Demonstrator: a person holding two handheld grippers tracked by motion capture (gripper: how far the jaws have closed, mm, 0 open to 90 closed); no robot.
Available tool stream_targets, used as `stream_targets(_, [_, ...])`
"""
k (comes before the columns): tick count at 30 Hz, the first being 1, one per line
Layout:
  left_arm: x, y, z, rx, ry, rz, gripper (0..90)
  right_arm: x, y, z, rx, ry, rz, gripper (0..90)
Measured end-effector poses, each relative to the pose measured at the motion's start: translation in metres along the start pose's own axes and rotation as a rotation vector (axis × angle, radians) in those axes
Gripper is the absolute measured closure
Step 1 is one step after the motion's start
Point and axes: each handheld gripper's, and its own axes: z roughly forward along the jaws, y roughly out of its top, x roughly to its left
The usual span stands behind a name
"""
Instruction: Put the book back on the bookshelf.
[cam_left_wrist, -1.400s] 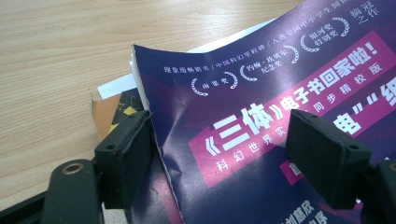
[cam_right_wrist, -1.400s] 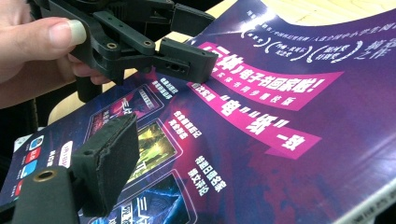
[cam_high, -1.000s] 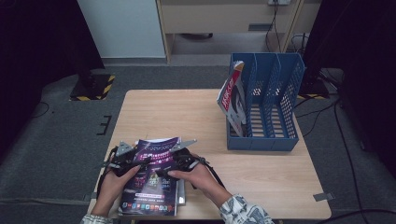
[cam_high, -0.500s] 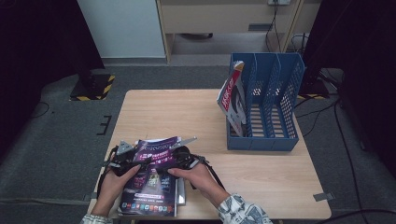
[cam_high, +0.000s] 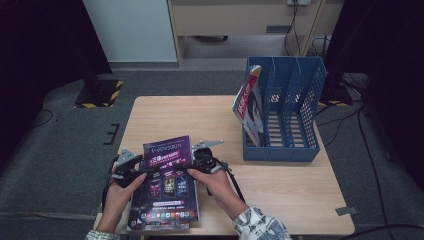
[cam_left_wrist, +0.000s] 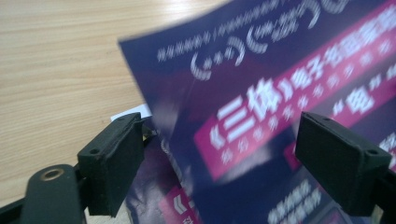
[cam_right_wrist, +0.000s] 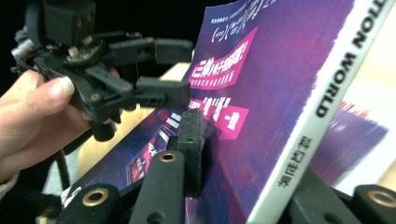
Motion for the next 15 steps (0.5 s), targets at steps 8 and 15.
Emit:
stream_targets(8, [-0.007,-0.001,0.007,0.023,-0.085,0.018,11.8,0.000,0.009,-0.029,-0.084,-0.046,-0.107,76.7])
stream_targets(15, [-0.010,-0.002,0.011,0.040,-0.164,0.009,10.1,0.003,0.014,-0.035,-0.126,-0.028,-0.140,78.3])
